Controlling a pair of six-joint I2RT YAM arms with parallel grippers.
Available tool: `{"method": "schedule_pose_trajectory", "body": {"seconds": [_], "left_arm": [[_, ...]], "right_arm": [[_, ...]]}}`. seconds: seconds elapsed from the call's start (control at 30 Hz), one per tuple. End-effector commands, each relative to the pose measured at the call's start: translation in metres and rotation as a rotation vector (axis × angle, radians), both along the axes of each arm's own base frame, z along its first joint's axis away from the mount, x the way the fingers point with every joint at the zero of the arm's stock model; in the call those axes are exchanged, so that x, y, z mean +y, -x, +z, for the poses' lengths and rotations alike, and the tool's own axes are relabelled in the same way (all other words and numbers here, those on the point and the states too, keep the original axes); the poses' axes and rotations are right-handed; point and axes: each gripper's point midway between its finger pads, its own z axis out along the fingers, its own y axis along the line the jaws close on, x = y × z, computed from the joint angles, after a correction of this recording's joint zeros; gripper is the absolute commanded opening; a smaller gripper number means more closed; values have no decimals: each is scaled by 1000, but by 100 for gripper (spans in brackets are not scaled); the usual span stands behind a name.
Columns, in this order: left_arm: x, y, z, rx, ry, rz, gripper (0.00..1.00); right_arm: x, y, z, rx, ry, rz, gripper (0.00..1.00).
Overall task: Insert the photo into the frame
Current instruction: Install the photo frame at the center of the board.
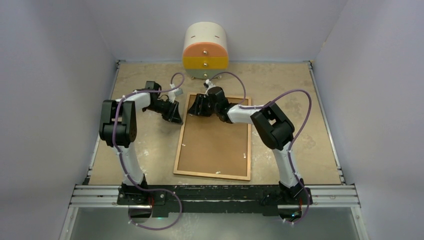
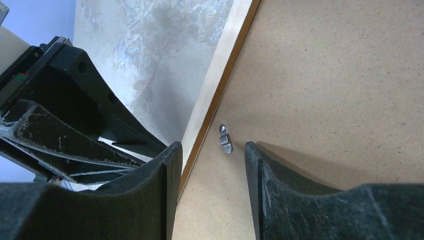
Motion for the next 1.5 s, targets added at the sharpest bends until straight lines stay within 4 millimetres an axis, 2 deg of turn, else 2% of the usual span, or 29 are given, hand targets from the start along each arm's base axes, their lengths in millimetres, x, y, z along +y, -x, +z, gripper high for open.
{"method": "schedule_pose_trajectory", "body": {"seconds": [0.0,0.2,0.67,1.0,1.47], "left_arm": [[-1,1,-1,5,18,1,21],[-1,2,-2,7,15,-2,21],[0,1,-3,8,13,2,20],[0,1,-4,10,10,-2,19],[0,1,-4,4,10,-7,19]], "right_arm": [[4,-1,-2,-6,13,42,52],[9,-3,-3,-17,-5,52,49],[21,11,2,-2,-50,104,46],[28,15,-2,15,-69,113,46],[34,7,-8,49,-106,68,46]]}}
